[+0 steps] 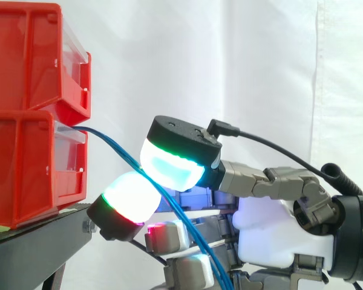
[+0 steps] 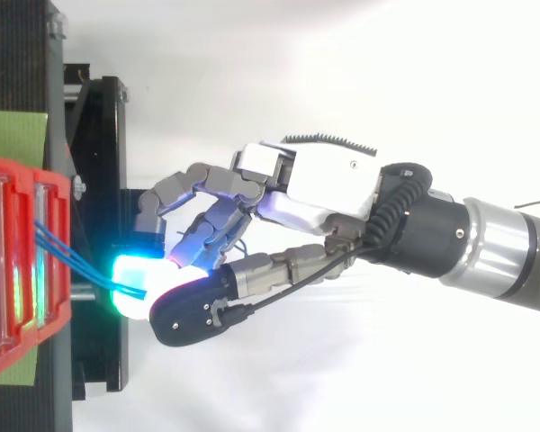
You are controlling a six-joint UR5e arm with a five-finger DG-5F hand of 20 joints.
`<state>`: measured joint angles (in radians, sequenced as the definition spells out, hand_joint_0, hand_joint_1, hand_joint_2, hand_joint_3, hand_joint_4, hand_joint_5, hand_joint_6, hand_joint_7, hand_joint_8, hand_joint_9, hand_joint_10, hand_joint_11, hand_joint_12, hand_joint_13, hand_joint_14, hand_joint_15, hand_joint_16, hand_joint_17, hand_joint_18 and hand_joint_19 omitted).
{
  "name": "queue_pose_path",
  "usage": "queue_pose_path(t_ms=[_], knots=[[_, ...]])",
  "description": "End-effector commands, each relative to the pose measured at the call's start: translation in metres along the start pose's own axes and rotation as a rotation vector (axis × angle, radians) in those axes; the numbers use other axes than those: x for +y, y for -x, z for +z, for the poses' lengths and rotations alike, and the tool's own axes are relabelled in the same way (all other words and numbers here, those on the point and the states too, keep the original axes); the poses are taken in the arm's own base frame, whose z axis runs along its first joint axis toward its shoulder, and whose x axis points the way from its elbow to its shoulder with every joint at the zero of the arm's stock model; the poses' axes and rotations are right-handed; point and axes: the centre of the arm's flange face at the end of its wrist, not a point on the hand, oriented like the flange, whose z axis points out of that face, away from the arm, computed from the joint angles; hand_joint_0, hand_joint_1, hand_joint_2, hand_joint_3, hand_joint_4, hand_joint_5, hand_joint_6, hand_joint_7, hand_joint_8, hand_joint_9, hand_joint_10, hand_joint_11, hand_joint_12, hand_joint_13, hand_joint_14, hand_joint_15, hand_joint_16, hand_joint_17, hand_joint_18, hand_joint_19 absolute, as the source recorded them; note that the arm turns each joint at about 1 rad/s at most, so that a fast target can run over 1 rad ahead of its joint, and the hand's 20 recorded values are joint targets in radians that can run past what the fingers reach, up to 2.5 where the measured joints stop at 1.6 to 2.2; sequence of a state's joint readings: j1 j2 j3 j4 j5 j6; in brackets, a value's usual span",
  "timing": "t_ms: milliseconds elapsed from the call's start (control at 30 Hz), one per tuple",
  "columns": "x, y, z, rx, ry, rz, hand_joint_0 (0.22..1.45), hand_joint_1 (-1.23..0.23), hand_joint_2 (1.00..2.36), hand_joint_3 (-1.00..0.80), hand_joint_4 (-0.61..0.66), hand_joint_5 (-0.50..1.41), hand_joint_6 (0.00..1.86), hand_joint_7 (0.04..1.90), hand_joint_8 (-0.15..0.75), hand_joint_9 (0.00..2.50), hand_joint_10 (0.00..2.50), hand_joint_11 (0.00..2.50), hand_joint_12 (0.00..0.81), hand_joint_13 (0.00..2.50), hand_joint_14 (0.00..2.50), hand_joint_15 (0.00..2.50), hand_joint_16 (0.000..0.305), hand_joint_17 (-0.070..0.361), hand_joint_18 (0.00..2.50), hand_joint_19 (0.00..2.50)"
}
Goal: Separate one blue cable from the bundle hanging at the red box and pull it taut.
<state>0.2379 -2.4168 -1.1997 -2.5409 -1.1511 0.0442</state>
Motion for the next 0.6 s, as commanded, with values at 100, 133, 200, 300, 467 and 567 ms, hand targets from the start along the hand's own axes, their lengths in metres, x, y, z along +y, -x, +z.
queue_pose_path(t_ms=[100, 133, 200, 300, 467, 567], knots=[[0.015, 0.005, -0.001, 0.009, -0.02, -0.003, 0.66, -0.66, 1.02, -0.33, 0.04, -0.24, 0.93, 0.88, 0.274, 1.06, 0.02, 1.23, 0.304, 1.32, 0.02, 1.14, 0.048, 0.107, 0.76, 0.58], [0.017, 0.005, -0.002, 0.009, -0.023, -0.004, 0.67, -0.66, 1.01, -0.34, 0.05, -0.24, 0.93, 0.89, 0.273, 1.06, 0.02, 1.23, 0.302, 1.33, 0.02, 1.16, 0.048, 0.107, 0.76, 0.59], [0.022, 0.005, -0.004, 0.01, -0.037, -0.01, 0.67, -0.65, 1.01, -0.35, 0.05, -0.24, 0.93, 0.88, 0.274, 1.05, 0.02, 1.24, 0.299, 1.36, 0.02, 1.21, 0.048, 0.107, 0.76, 0.59], [0.028, 0.007, -0.005, 0.008, -0.046, -0.015, 0.67, -0.65, 1.01, -0.37, 0.06, -0.24, 0.93, 0.88, 0.27, 1.05, 0.02, 1.23, 0.292, 1.41, 0.02, 1.29, 0.048, 0.107, 0.76, 0.59], [0.028, 0.008, -0.005, 0.005, -0.052, -0.017, 0.66, -0.62, 1.01, -0.45, 0.09, -0.24, 0.93, 0.85, 0.272, 1.04, 0.02, 1.22, 0.283, 1.45, 0.02, 1.35, 0.048, 0.109, 0.77, 0.59], [0.028, 0.008, -0.005, 0.006, -0.052, -0.02, 0.65, -0.6, 1.0, -0.5, 0.1, -0.24, 0.93, 0.84, 0.274, 1.03, 0.02, 1.23, 0.281, 1.46, 0.01, 1.36, 0.048, 0.109, 0.77, 0.6]])
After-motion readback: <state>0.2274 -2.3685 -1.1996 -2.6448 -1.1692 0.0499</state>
